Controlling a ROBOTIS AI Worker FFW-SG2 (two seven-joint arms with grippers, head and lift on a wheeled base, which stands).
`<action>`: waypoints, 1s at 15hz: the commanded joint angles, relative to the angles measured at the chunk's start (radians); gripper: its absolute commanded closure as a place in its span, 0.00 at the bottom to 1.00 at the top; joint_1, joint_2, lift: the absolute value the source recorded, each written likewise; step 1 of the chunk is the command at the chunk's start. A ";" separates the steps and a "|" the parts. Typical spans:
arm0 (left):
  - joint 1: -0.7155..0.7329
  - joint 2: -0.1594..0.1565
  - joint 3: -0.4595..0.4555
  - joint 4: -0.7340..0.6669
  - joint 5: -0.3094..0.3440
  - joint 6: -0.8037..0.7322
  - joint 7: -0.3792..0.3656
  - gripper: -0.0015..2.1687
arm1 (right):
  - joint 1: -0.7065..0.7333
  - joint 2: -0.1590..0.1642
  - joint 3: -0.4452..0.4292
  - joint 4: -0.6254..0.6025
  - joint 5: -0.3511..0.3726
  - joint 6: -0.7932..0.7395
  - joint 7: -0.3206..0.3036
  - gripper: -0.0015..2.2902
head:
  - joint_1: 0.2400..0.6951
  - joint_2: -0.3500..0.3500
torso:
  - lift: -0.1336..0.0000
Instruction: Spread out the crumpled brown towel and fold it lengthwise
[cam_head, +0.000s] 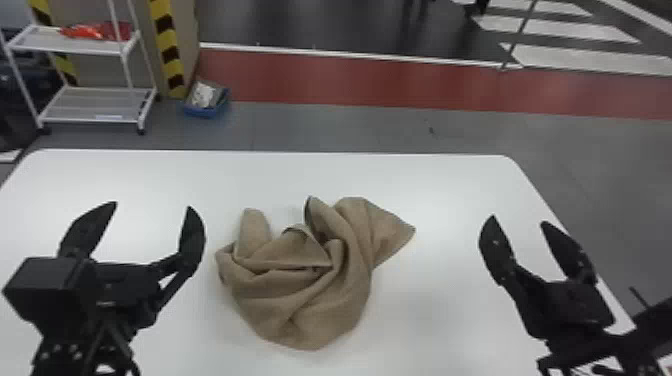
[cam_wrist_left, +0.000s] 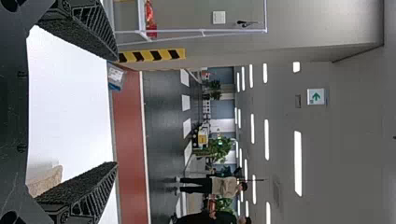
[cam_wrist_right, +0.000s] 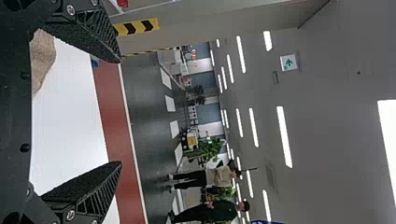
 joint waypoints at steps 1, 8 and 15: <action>0.002 0.000 -0.004 -0.002 -0.001 0.000 0.001 0.04 | -0.001 0.001 -0.004 -0.003 0.000 -0.010 0.000 0.05 | 1.00 0.27 | 0.07; 0.015 0.003 -0.009 -0.017 -0.001 0.000 -0.001 0.04 | 0.002 0.001 -0.010 -0.018 0.037 -0.010 0.009 0.05 | 1.00 0.26 | 0.07; 0.031 0.006 -0.009 -0.017 -0.002 -0.019 0.005 0.04 | 0.010 0.001 -0.011 -0.021 0.074 0.054 0.008 0.07 | 1.00 0.26 | 0.07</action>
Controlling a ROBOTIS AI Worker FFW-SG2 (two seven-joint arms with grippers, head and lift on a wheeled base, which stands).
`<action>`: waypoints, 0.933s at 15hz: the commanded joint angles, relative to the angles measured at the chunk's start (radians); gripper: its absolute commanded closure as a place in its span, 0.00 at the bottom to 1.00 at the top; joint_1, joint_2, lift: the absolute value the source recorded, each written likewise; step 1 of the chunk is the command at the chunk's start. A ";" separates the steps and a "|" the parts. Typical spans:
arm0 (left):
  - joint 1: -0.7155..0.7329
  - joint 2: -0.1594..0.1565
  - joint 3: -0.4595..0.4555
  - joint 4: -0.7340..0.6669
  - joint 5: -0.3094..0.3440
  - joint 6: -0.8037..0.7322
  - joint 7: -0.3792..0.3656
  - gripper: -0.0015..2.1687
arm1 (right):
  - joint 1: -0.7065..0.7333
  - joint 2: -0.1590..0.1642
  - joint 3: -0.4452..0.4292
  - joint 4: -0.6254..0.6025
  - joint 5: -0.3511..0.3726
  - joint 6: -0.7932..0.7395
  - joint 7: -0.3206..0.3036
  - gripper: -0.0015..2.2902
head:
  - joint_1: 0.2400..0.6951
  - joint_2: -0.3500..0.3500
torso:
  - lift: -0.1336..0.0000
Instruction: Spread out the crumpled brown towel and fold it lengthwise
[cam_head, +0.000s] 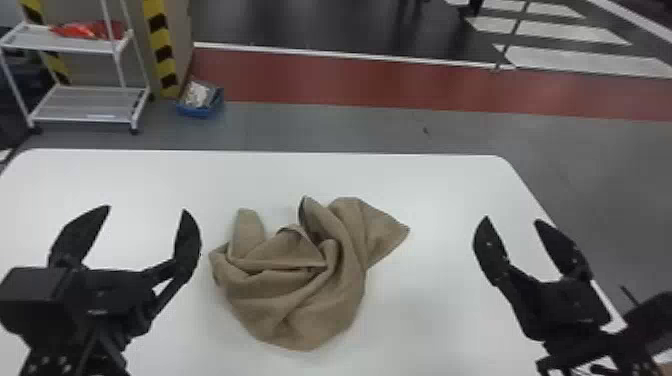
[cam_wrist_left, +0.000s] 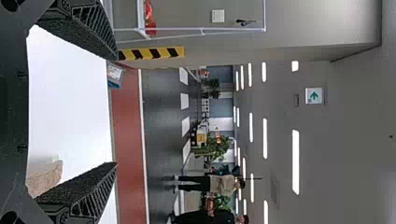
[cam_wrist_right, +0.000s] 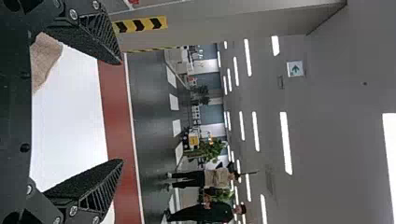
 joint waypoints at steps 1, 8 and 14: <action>0.008 0.001 0.000 0.014 0.000 -0.012 0.000 0.04 | -0.008 0.001 0.003 0.020 0.019 0.025 0.000 0.08 | 1.00 0.26 | 0.07; 0.009 -0.004 -0.044 0.118 0.023 -0.089 -0.006 0.04 | -0.040 0.001 0.024 0.103 0.095 0.102 0.012 0.09 | 1.00 0.27 | 0.07; 0.000 -0.004 -0.078 0.123 0.131 -0.052 -0.084 0.04 | -0.035 0.001 0.012 0.103 0.098 0.145 0.063 0.10 | 1.00 0.22 | 0.07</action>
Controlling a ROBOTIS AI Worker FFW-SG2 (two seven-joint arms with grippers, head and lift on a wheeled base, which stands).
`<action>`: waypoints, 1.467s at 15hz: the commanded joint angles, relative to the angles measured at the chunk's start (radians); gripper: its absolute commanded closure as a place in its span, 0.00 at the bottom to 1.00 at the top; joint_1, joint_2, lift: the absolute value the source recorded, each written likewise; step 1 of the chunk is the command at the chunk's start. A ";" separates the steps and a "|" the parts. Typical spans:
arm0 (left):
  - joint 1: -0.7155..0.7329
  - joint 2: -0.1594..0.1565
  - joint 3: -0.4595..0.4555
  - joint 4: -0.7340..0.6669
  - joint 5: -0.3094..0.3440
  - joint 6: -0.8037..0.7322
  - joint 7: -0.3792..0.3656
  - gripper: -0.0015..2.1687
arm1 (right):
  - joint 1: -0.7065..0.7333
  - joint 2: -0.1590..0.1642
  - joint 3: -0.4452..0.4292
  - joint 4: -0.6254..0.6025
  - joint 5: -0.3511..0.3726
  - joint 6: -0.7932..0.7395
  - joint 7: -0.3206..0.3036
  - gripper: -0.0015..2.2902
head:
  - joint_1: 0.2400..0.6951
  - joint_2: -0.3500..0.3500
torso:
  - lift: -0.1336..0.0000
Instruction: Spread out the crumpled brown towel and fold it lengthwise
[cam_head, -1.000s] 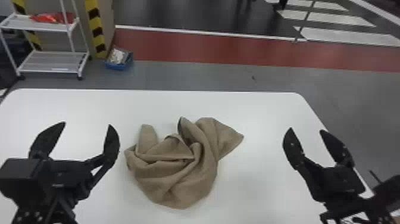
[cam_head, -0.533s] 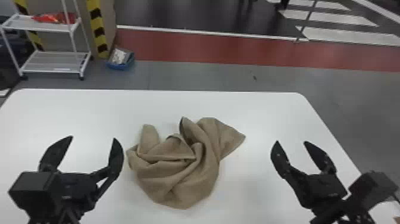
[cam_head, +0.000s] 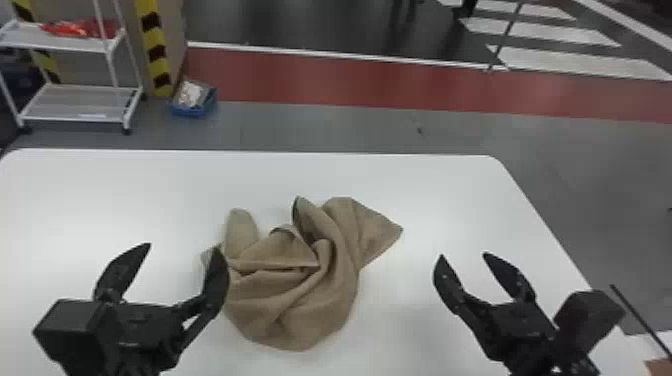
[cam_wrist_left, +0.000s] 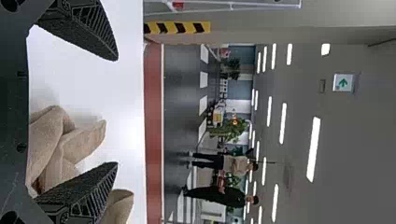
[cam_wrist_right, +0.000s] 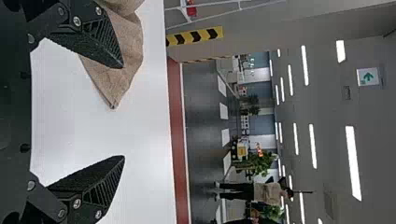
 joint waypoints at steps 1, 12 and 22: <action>-0.005 -0.001 -0.003 -0.002 0.070 0.039 -0.069 0.05 | 0.000 0.001 -0.001 0.002 0.001 0.001 0.001 0.10 | 1.00 0.20 | 0.07; -0.103 -0.018 -0.101 0.102 0.012 0.167 -0.028 0.10 | 0.016 0.001 -0.011 0.011 -0.018 -0.011 0.030 0.10 | 1.00 0.09 | 0.07; -0.101 -0.016 -0.092 0.101 -0.014 0.235 -0.024 0.25 | 0.025 0.001 -0.010 -0.009 -0.021 -0.011 0.044 0.10 | 1.00 0.11 | 0.07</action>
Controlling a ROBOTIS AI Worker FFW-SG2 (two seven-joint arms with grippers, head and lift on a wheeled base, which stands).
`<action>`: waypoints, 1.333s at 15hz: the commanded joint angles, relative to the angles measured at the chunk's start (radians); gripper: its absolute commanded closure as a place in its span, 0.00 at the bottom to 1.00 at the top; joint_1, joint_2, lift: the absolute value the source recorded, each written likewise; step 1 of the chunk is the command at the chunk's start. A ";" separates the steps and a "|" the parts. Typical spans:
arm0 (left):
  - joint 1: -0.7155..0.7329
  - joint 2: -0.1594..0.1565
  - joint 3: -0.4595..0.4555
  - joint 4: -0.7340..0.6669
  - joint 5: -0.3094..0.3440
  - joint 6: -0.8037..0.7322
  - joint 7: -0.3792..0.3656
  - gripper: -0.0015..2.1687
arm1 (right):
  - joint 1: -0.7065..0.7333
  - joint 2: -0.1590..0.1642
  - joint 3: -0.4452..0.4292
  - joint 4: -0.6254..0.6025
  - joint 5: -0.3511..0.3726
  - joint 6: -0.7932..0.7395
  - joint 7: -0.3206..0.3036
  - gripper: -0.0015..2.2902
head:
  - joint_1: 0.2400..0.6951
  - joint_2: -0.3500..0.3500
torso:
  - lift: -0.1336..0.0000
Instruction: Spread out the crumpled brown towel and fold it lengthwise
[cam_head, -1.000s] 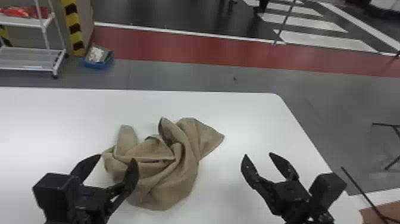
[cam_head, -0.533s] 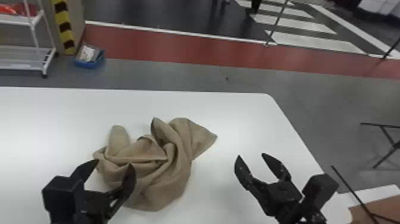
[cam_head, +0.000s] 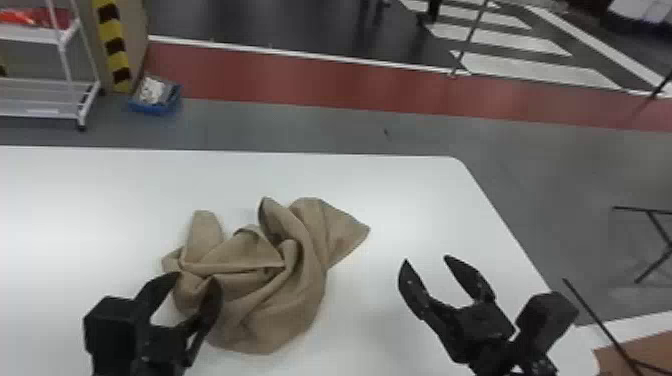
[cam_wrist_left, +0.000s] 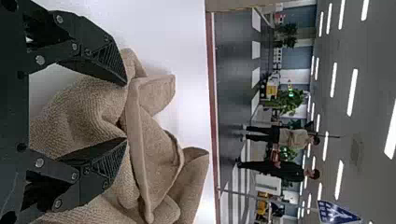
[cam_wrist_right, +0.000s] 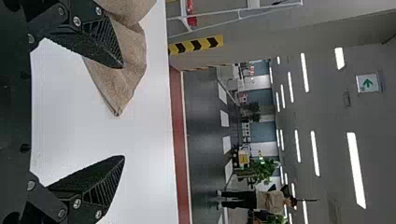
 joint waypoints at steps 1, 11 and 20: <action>0.000 -0.002 -0.002 -0.002 -0.006 0.017 0.010 0.25 | 0.003 0.001 0.000 -0.005 -0.002 0.000 0.005 0.10 | 1.00 0.11 | 0.07; 0.075 0.014 0.041 -0.222 0.054 -0.038 0.027 0.87 | 0.005 0.001 -0.002 -0.002 -0.029 -0.006 0.006 0.10 | 1.00 0.13 | 0.07; 0.041 0.001 0.192 -0.191 0.059 0.097 0.045 0.51 | 0.020 0.001 -0.006 -0.002 -0.035 -0.021 0.011 0.10 | 1.00 0.26 | 0.07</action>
